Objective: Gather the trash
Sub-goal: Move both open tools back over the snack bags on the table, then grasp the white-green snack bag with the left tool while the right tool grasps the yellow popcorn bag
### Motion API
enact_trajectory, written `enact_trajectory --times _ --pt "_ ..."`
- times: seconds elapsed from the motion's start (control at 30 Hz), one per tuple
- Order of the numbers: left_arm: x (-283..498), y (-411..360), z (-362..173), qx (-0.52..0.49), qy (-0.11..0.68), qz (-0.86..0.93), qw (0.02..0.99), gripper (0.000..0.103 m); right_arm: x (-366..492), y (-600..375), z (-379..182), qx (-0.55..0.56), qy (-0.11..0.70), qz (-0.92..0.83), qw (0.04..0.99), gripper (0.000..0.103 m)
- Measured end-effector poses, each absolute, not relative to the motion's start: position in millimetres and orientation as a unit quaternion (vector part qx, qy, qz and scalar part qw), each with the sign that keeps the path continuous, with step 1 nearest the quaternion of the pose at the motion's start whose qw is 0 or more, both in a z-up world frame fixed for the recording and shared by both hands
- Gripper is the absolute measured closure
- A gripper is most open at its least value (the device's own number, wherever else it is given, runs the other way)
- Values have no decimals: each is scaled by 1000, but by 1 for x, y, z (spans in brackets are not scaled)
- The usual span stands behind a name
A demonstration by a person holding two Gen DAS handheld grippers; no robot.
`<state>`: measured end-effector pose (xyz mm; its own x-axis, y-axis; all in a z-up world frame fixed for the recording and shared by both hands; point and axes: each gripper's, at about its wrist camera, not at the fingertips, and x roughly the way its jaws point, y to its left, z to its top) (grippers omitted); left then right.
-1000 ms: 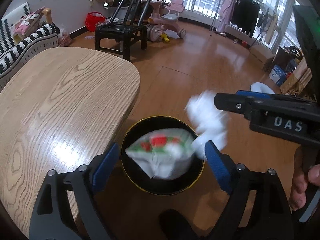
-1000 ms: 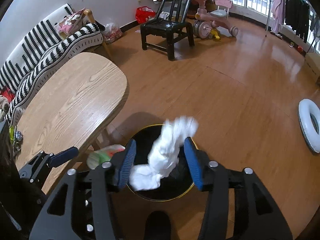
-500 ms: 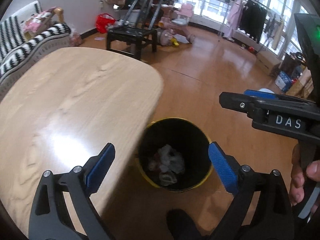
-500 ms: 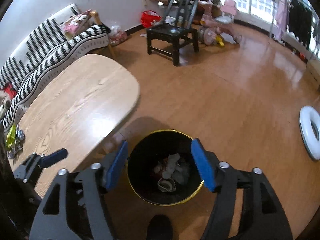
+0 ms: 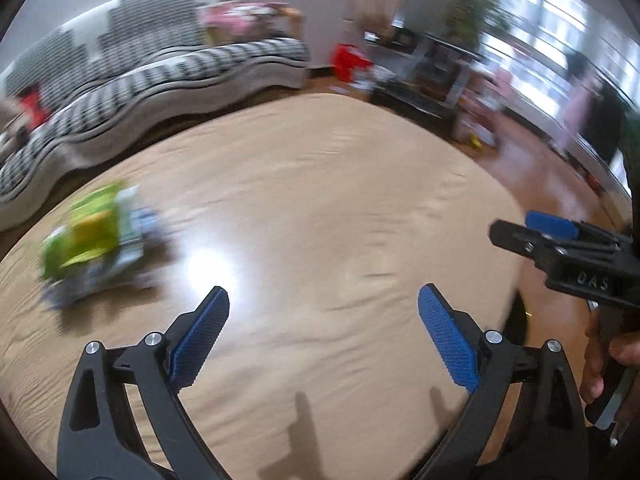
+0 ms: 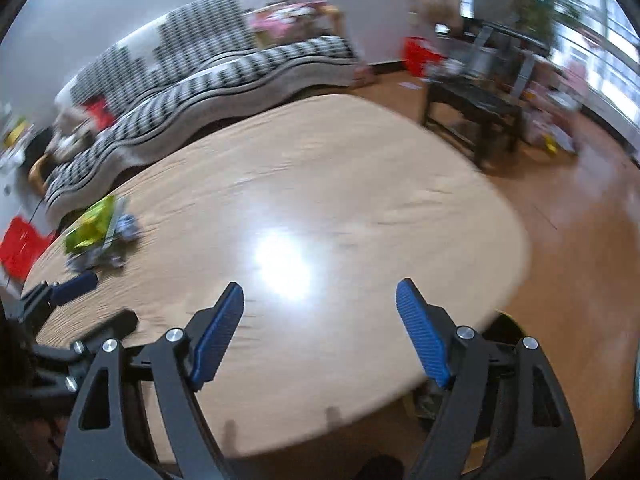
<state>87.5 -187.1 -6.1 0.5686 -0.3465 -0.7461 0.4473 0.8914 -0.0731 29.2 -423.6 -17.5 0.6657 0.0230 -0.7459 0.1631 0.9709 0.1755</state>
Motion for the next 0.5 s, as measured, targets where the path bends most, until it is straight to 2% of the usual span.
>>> enact_trajectory --times 0.27,0.5 --pt "114 -39 -10 2 406 -103 908 10 88 -298 -18 85 410 73 905 27" --pt "153 10 -22 -47 413 -70 907 10 118 -235 -30 66 417 114 899 27"
